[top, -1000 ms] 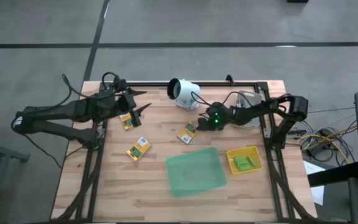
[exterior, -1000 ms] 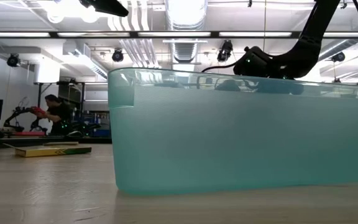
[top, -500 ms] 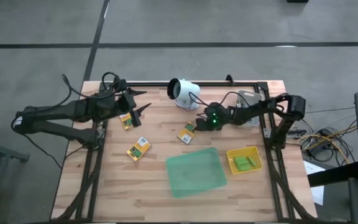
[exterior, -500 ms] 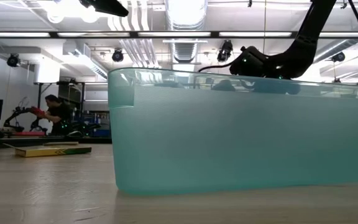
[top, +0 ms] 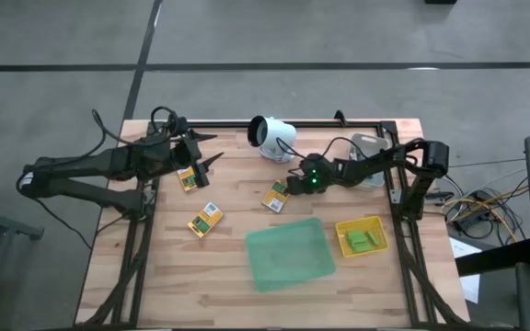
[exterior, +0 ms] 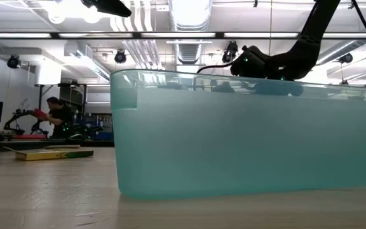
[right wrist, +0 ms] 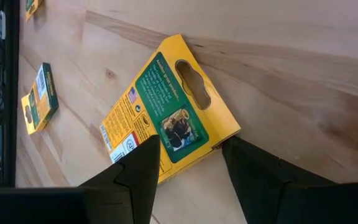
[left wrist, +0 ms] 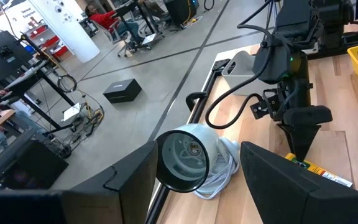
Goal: Pick & Place School Supplies
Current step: Put the yellow crayon box into the green bin
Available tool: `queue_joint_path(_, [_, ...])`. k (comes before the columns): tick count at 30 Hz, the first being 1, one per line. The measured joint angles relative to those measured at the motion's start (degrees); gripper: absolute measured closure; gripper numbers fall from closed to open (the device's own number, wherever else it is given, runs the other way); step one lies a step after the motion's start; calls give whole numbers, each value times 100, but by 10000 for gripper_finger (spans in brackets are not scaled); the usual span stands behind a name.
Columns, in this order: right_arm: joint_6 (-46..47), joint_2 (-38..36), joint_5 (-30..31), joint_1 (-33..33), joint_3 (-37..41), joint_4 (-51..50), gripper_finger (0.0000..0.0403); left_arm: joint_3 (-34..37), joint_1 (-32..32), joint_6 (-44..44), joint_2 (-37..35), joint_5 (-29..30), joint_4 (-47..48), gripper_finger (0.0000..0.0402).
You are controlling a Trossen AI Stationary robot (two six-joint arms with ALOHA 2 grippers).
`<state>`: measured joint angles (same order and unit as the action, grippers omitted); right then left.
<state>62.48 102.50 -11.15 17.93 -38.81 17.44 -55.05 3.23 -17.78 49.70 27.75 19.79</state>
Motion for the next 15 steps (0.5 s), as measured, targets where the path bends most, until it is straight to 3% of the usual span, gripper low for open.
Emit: queue_joint_path(15, [15,0,413,2,2,-58,237,0,-1,0,1,0,2,165])
